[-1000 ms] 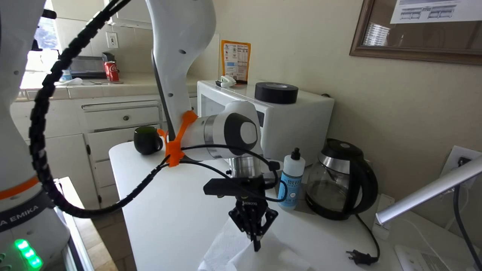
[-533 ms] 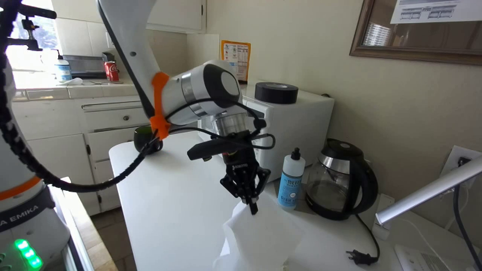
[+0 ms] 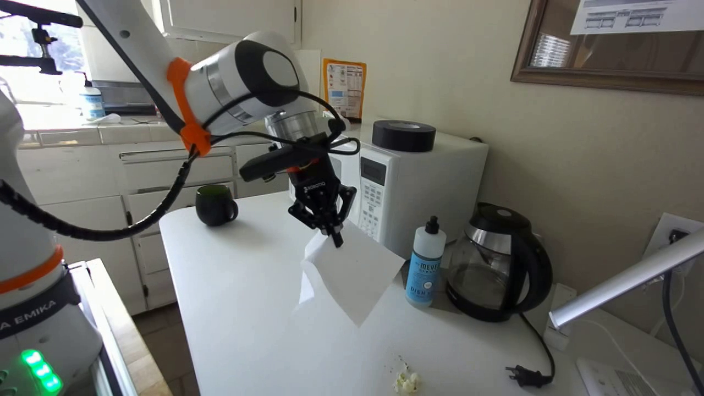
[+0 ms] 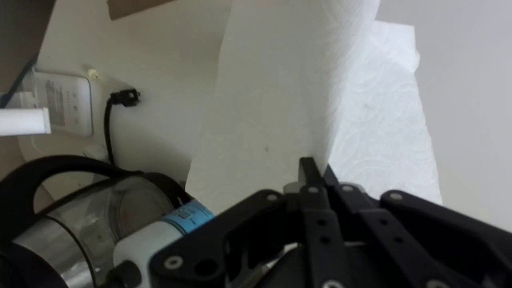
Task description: Use the towel to sweep the objects to the right
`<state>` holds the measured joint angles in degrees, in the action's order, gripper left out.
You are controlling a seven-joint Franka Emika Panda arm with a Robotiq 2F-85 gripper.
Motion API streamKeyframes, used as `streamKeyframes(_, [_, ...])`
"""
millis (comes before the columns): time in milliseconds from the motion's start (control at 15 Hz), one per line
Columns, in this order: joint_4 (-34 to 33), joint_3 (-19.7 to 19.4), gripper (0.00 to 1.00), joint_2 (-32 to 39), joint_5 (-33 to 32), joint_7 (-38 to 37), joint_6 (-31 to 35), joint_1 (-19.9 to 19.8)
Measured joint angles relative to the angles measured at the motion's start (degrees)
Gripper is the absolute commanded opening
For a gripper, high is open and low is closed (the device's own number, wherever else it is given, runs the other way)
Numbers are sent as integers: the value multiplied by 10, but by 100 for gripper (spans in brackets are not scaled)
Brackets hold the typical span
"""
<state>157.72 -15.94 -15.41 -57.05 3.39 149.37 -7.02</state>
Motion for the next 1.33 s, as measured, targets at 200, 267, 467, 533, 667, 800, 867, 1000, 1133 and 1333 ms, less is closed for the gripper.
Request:
streamKeyframes(200, [3, 1, 0, 26, 108, 97, 76, 19])
streamKeyframes(267, [3, -4, 0, 41, 146, 127, 102, 32])
streamKeyframes(467, [5, -51, 0, 106, 285, 228, 168, 120])
streamKeyframes(533, [5, -77, 0, 132, 331, 256, 183, 163])
streamKeyframes(667, [4, -78, 0, 168, 421, 301, 178, 213])
streamKeyframes(800, [-1, 2, 0, 170, 511, 352, 129, 177])
streamKeyframes(867, [-1, 28, 0, 171, 555, 383, 112, 156])
streamKeyframes(1000, [-3, 52, 0, 186, 622, 433, 102, 111])
streamKeyframes(1133, [-16, 58, 0, 218, 654, 455, 98, 62])
streamKeyframes(1333, [-60, 73, 0, 284, 677, 475, 80, -15])
